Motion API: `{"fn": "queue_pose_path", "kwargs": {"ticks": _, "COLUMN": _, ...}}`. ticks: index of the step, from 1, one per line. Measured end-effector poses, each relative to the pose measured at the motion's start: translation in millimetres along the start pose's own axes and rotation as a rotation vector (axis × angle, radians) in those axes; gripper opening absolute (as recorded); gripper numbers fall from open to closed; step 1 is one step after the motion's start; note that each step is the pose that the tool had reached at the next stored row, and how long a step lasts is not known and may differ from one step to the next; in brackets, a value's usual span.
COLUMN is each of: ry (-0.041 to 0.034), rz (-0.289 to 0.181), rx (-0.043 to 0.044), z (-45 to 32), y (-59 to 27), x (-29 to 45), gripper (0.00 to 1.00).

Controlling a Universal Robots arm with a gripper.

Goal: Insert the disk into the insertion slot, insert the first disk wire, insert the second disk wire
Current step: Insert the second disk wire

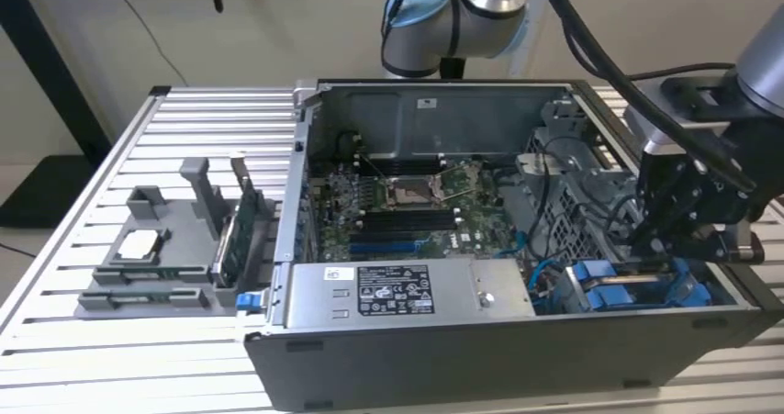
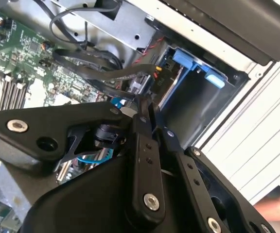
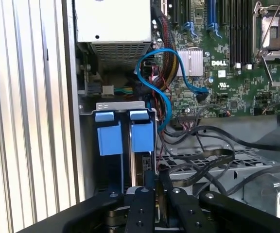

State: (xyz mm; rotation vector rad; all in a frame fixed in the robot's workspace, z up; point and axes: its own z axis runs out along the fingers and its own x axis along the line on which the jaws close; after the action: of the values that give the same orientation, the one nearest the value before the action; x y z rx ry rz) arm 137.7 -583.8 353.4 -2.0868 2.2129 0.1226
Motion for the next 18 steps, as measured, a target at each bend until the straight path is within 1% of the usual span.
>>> {"fn": "queue_pose_path", "kwargs": {"ticks": 9, "ry": 0.0, "rz": 0.0, "rx": -0.0001, "z": 0.2, "y": 0.1, "x": 2.0, "gripper": 0.16}}
{"fn": "queue_pose_path", "kwargs": {"ticks": 18, "ry": 0.0001, "rz": 0.0, "rx": -0.0002, "z": 5.4, "y": -1.7, "x": 3.7, "gripper": 0.16}}
